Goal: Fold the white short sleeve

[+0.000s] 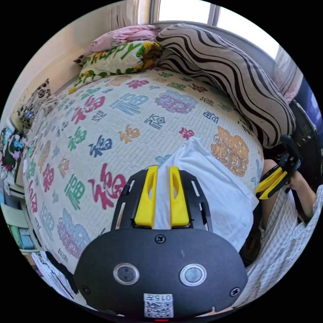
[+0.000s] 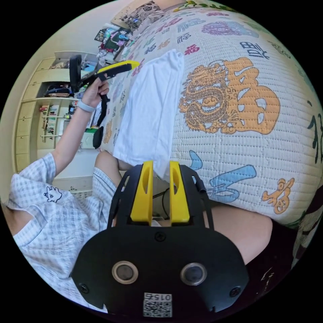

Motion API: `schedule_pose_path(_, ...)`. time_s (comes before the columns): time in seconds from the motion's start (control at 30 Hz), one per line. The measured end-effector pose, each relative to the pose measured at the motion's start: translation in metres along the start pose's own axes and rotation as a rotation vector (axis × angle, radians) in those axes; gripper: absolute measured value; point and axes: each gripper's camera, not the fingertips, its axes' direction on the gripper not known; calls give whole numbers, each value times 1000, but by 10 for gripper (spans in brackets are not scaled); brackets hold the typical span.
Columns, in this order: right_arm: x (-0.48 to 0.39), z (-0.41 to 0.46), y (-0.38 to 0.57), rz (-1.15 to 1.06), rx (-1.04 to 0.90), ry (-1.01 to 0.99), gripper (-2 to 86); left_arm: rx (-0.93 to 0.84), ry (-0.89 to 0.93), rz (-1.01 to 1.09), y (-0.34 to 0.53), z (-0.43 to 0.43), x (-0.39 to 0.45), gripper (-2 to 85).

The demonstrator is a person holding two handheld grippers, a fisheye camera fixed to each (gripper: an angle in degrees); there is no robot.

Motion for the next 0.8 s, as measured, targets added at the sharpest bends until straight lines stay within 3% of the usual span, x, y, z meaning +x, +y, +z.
schedule_pose_path(0.1,0,6,-3,4,-44,4,67,-3,-93,-71,36,-9,-37,67)
schedule_pose_path(0.23,-5,15,-9,2,-82,63,17,-58,70,-162,53,8,-85,61)
schedule_pose_path(0.37,-8,6,-4,37,-71,66,9,-88,104,-158,58,16,-111,21)
schedule_pose_path(0.67,-18,2,-15,38,-149,85,43,20,251,-337,112,-12,-200,14)
schedule_pose_path(0.8,-26,-45,-32,15,19,157,78,175,309,-378,134,-44,-219,46)
